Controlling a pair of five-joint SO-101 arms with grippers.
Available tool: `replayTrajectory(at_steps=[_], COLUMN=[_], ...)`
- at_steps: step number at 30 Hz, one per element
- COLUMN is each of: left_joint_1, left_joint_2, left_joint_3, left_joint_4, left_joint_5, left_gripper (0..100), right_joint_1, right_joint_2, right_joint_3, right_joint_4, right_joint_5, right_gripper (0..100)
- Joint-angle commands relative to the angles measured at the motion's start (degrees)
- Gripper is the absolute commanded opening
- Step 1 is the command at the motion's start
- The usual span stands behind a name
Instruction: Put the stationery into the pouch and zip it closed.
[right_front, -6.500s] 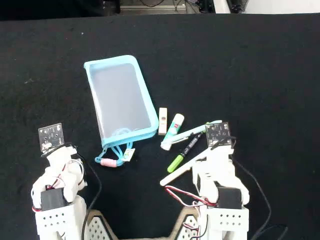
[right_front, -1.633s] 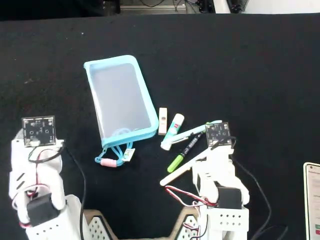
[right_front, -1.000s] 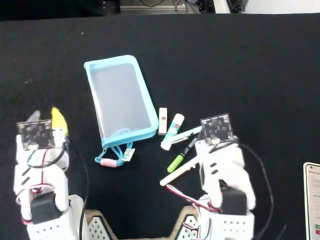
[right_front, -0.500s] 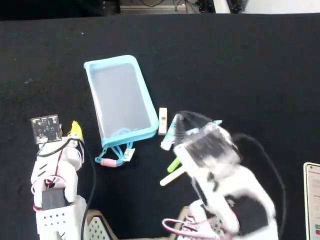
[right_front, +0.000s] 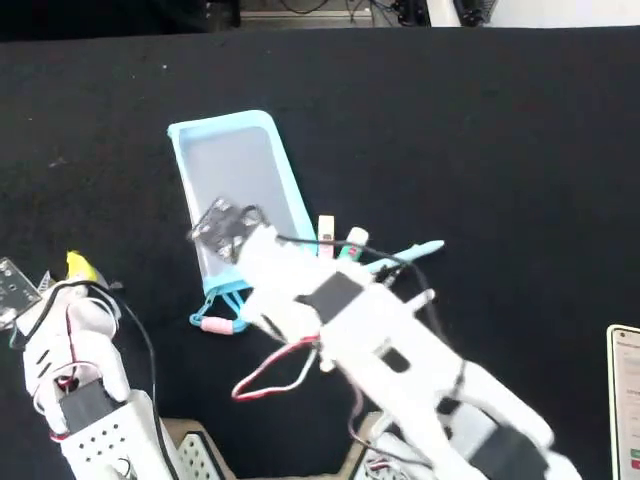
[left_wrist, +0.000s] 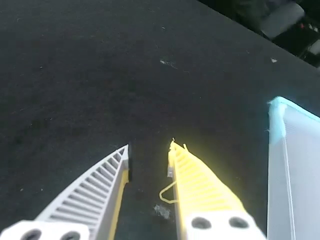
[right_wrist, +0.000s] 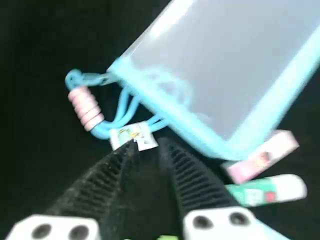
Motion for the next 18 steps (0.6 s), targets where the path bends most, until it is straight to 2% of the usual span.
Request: replayTrajectory(at_steps=[1, 10, 18], left_joint_1=[-0.75, -0.75, -0.92], left_joint_2=[-0.35, -0.35, -0.35], left_joint_3=[-1.98, -1.98, -1.98], left_joint_4=[-1.14, -1.05, -1.05], left_joint_5=[1.05, 1.05, 1.05], left_gripper=[13, 13, 13], right_joint_1=[-3.78, -8.79, -11.34], right_joint_2=[9.01, 21.49, 28.00], right_joint_3=[-6.81, -14.73, -15.43], right_joint_4=[-1.76, -1.76, -5.71], right_joint_5=[-1.76, -1.76, -1.67], right_gripper=[13.6, 13.5, 13.5])
